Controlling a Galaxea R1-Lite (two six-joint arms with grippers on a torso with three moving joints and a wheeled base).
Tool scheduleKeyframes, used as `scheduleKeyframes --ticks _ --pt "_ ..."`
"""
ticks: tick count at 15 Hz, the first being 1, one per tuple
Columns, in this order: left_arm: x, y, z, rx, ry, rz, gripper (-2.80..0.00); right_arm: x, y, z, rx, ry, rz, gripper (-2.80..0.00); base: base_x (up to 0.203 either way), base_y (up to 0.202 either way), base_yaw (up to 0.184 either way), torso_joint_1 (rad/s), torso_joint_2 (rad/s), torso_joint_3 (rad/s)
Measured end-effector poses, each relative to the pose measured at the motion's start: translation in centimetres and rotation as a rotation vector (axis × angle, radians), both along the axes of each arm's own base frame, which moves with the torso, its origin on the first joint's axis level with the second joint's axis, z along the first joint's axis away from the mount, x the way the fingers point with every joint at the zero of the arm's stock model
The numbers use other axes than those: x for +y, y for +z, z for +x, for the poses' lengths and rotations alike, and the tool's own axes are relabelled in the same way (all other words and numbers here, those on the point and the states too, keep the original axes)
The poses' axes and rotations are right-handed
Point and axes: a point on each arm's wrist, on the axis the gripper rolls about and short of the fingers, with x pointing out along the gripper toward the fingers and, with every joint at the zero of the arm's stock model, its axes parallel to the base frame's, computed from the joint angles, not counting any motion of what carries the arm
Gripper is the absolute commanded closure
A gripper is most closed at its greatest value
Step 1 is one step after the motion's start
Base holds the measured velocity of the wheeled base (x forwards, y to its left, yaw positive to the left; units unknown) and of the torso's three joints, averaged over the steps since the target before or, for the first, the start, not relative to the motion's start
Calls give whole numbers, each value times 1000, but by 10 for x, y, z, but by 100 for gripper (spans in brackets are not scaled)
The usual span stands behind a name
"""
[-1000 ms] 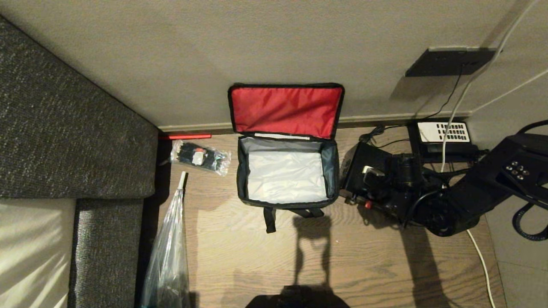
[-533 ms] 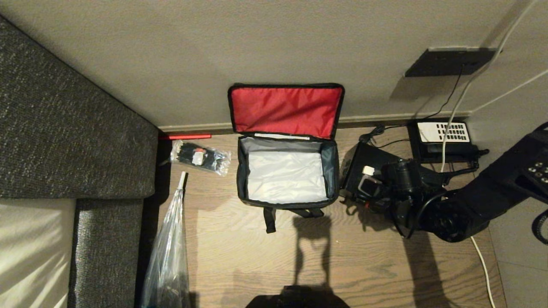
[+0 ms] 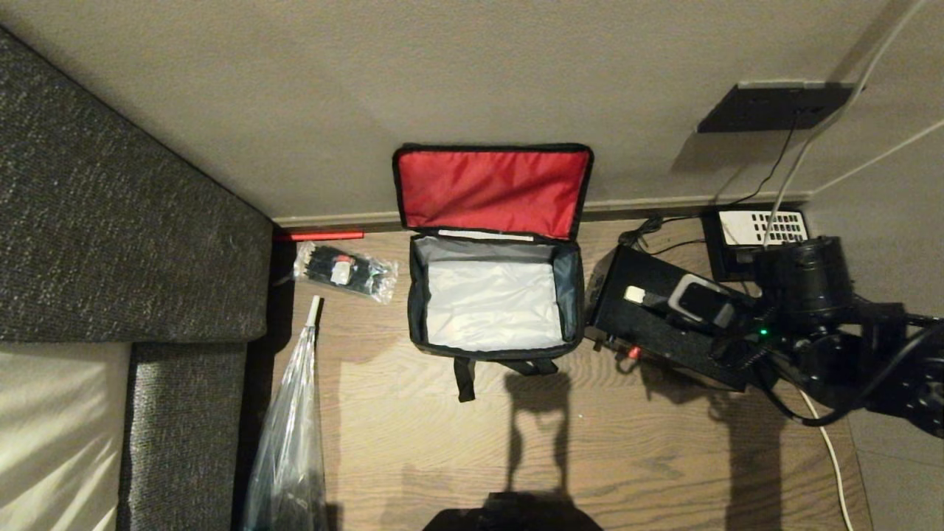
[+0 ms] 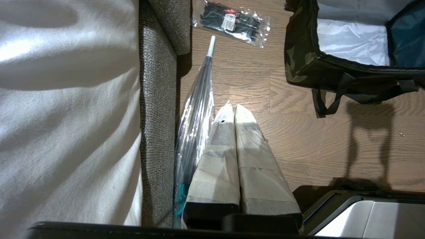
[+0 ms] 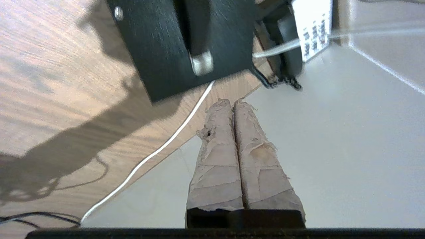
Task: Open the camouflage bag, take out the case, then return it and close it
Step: Grip the handle again
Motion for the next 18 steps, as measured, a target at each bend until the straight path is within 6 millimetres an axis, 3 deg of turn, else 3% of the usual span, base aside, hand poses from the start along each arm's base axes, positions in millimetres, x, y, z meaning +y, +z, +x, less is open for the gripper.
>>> scheduleKeyframes --ticks 5,7,10,12,14,18 --pt "0 0 0 0 0 0 0 -40 34 -91 -135 -38 192 0 0 0 0 0 0 0" --pt "0 0 0 0 1 0 0 -60 38 -136 -181 -65 318 0 0 0 0 0 0 0" --pt "0 0 0 0 0 0 0 -82 16 -199 -247 -102 595 0 0 0 0 0 0 0" --pt "0 0 0 0 0 0 0 -87 -11 -231 -304 -116 778 0 0 0 0 0 0 0" --pt "0 0 0 0 0 0 0 -87 -47 -252 -356 -112 912 0 0 0 0 0 0 0" --pt "0 0 0 0 0 0 0 -85 -79 -272 -494 16 1092 0 0 0 0 0 0 0"
